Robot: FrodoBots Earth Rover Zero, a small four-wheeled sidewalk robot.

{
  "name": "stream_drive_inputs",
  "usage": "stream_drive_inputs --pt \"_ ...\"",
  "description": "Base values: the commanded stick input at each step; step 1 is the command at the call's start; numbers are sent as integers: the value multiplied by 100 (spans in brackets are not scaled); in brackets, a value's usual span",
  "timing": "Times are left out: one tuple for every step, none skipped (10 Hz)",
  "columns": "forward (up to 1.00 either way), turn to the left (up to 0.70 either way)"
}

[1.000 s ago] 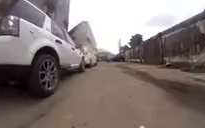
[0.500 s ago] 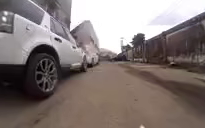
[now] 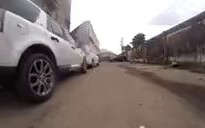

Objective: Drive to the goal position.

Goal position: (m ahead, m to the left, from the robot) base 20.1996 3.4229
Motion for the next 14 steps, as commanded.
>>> stream_drive_inputs --pt "30 0" --pt "30 0" --pt "30 0" --pt "30 0" --pt "30 0" --pt "30 0" --pt "30 0" --pt "30 0" --pt "30 0" --pt "30 -26" --pt "30 -52" --pt "30 -41" --pt "30 0" --pt "30 0"
